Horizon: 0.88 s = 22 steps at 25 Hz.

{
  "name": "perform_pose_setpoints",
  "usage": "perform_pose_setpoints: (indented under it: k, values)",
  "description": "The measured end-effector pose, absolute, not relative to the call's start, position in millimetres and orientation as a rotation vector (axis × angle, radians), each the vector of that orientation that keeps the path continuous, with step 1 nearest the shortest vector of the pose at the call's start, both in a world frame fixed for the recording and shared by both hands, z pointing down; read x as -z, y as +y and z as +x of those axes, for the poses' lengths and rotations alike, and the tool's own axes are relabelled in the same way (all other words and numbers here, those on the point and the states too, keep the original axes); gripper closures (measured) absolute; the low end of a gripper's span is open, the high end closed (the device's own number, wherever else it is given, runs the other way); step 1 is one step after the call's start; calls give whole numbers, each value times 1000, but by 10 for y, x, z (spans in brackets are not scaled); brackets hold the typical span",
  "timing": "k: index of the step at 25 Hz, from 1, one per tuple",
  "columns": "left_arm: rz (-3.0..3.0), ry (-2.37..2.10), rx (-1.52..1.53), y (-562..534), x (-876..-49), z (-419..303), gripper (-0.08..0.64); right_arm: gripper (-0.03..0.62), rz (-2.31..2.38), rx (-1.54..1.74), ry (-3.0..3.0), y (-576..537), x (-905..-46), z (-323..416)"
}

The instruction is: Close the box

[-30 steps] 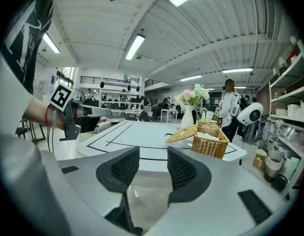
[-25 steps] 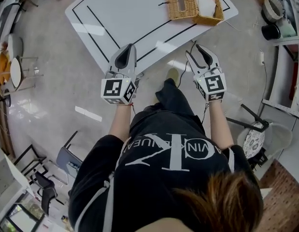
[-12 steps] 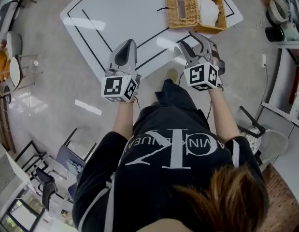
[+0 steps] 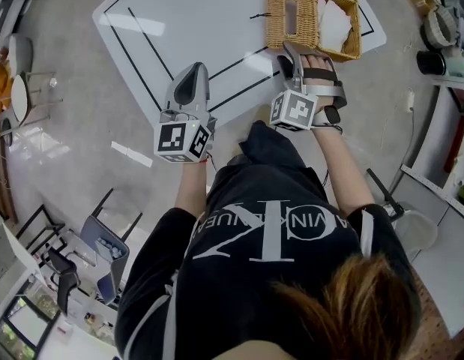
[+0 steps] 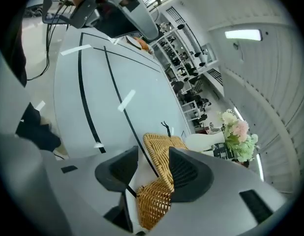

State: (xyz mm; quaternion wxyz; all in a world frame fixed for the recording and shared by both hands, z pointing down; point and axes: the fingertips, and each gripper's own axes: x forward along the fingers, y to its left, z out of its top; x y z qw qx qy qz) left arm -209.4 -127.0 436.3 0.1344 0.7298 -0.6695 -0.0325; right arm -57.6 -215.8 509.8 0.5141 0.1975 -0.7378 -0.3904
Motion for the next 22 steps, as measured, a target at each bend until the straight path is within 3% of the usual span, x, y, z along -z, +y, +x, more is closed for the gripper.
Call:
perform_pose_setpoints:
  k: [9,17,22]
  values:
    - [2071,-1960,96,-1217,-4412,-2204,549,398,455,1000,-1673,-2282,-5214,-735]
    - [2036,-1991,97,-1173,-4412,-2324,549,466,419,1005,-1674,-2289,-5268,-822]
    - [2045,-1986,97,-1220,-4379,-2315,549,469,441,970,-1761,-2256,-5192,-864]
